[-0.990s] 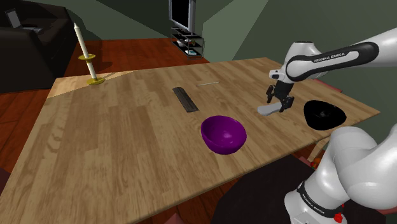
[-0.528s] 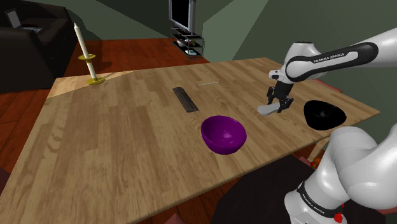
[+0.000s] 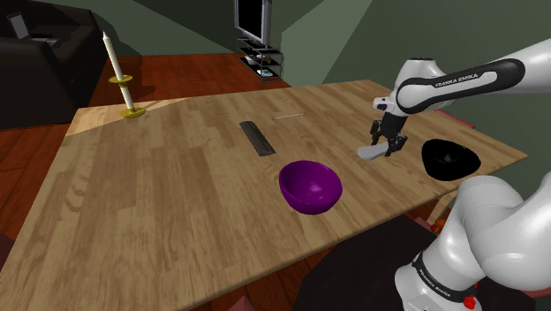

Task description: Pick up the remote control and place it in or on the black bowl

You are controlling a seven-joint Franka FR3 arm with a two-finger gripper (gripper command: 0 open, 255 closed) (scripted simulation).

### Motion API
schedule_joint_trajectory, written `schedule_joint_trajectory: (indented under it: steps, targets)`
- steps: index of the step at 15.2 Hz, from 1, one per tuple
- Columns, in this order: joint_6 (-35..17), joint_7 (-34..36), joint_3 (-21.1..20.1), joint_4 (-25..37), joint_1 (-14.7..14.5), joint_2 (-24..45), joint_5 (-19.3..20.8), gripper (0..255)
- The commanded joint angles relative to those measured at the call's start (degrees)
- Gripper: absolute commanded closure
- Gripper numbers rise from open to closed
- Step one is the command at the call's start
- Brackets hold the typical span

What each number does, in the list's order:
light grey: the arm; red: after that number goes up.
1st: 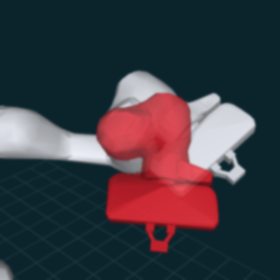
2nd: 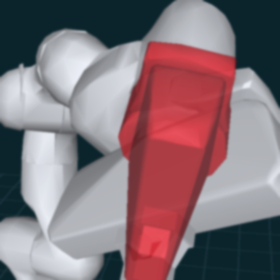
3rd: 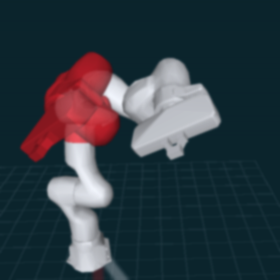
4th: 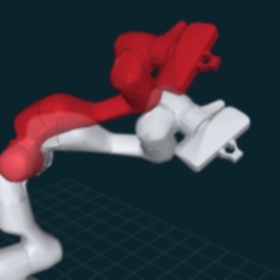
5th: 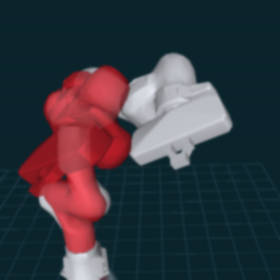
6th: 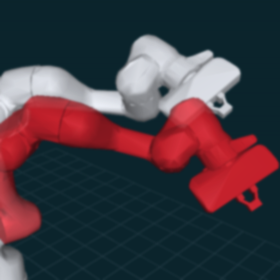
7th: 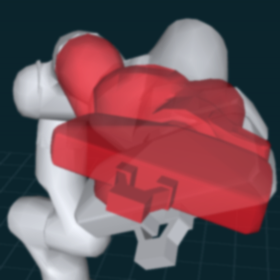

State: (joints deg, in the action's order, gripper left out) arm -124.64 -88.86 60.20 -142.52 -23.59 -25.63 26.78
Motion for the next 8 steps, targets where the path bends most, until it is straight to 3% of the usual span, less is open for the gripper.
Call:
schedule_joint_trajectory:
  steps: [1, 8]
  targets:
    - [0.0, 0.0, 0.0, 0.0, 0.0, 0.0, 0.0, 255]
    - [6.5, 0.7, -4.1, 2.9, 1.9, -3.5, 0.1, 255]
